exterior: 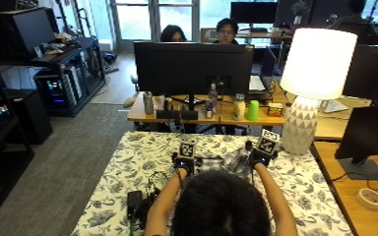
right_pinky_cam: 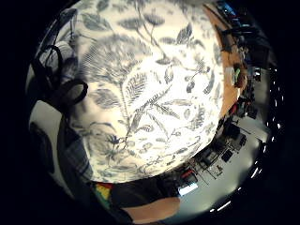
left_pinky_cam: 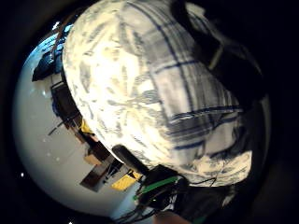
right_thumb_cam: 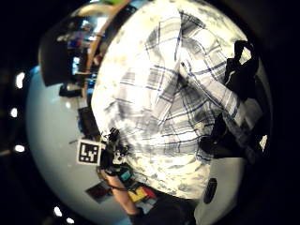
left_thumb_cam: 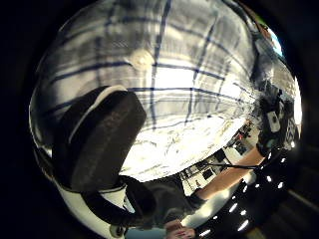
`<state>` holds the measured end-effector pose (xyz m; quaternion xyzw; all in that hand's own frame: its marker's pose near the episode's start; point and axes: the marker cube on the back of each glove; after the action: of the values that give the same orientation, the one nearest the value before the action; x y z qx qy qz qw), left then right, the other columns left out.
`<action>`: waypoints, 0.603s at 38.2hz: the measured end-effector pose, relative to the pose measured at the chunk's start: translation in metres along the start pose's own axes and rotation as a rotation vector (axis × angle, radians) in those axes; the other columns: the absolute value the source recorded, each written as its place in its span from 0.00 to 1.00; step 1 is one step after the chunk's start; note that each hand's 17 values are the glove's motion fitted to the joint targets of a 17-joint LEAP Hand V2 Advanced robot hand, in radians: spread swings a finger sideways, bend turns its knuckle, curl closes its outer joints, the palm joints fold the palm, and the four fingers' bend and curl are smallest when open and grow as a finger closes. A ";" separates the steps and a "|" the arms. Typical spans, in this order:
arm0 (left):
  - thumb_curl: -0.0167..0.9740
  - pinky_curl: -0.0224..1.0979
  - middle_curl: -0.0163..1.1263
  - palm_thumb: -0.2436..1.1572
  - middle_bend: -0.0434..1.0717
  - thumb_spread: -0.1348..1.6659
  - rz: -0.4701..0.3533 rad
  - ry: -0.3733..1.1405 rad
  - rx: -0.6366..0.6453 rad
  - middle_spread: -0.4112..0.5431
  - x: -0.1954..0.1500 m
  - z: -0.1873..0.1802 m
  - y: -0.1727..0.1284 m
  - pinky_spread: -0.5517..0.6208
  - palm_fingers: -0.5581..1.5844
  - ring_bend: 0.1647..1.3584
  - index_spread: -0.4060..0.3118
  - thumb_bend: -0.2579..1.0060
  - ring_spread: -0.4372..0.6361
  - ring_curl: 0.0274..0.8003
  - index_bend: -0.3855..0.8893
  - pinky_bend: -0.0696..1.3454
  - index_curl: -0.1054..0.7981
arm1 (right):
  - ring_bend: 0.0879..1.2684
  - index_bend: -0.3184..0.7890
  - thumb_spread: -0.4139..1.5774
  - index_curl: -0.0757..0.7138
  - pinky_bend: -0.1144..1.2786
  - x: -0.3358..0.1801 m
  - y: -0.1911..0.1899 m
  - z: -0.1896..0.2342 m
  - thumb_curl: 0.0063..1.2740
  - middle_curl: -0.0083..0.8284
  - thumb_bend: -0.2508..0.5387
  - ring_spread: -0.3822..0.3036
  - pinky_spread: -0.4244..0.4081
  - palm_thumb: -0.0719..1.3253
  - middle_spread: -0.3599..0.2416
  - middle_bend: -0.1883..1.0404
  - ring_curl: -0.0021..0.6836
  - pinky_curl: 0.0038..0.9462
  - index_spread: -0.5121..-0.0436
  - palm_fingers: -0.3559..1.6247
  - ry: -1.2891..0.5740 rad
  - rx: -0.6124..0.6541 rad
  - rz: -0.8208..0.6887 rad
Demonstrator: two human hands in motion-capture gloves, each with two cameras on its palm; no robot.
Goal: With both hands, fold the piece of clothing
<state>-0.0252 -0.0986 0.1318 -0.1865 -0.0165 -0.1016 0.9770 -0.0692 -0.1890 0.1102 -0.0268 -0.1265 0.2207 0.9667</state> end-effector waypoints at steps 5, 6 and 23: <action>0.22 0.39 0.27 0.23 0.18 0.73 0.000 -0.010 0.123 0.66 -0.019 -0.041 0.018 0.64 0.33 0.47 0.48 0.20 0.62 0.41 0.38 0.63 0.40 | 0.51 0.43 0.54 0.40 0.61 -0.038 0.017 -0.041 0.42 0.59 0.32 0.26 0.15 0.79 0.37 0.41 0.66 0.42 0.60 0.79 -0.021 0.078 -0.128; 0.22 0.39 0.27 0.24 0.19 0.74 0.008 -0.014 0.142 0.66 -0.024 -0.049 0.025 0.62 0.33 0.47 0.49 0.20 0.61 0.41 0.38 0.63 0.40 | 0.50 0.43 0.53 0.40 0.61 -0.048 0.023 -0.048 0.43 0.59 0.31 0.25 0.15 0.79 0.37 0.41 0.66 0.43 0.60 0.79 -0.016 0.084 -0.127; 0.28 0.37 0.27 0.42 0.18 0.90 -0.171 -0.241 0.411 0.59 -0.157 -0.100 0.057 0.53 0.38 0.47 0.50 0.32 0.48 0.41 0.38 0.60 0.40 | 0.52 0.20 0.55 0.34 0.67 -0.272 0.120 0.056 0.45 0.60 0.24 0.26 0.15 0.69 0.39 0.38 0.68 0.46 0.60 0.69 -0.210 -0.222 -0.478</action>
<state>-0.1678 -0.0528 0.0072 0.0072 -0.1689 -0.1554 0.9733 -0.3707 -0.1989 0.0879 -0.0790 -0.2520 -0.0271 0.9641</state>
